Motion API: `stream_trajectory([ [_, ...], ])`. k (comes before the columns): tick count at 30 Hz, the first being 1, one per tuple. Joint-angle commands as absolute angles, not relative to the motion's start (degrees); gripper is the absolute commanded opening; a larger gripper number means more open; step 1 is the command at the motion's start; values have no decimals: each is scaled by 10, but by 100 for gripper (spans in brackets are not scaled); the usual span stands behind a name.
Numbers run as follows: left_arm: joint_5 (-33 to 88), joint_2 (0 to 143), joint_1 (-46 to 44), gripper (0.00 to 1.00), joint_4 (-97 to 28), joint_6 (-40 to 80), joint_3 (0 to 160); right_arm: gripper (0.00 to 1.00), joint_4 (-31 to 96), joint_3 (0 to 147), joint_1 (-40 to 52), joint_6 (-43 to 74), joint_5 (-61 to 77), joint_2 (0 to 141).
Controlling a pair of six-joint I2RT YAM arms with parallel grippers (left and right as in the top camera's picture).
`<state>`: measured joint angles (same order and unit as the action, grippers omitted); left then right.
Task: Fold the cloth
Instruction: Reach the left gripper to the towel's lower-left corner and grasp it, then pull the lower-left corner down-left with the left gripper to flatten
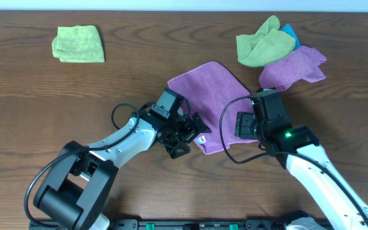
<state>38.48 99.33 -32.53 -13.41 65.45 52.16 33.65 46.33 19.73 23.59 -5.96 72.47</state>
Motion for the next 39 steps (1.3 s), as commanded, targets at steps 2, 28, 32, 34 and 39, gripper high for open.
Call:
stream_trajectory([
  [2,354,1000,-331,100,-132,670,531,70,332,473,194,231,-60,720],
  [28,360,1070,-361,88,-50,743,530,68,317,473,194,231,-60,720],
  [32,360,1075,-363,62,-40,755,530,68,316,473,194,231,-60,720],
  [34,359,1075,-364,41,-39,754,530,68,316,473,194,231,-60,720],
  [39,356,1075,-360,6,-39,732,530,68,316,473,194,231,-60,720],
])
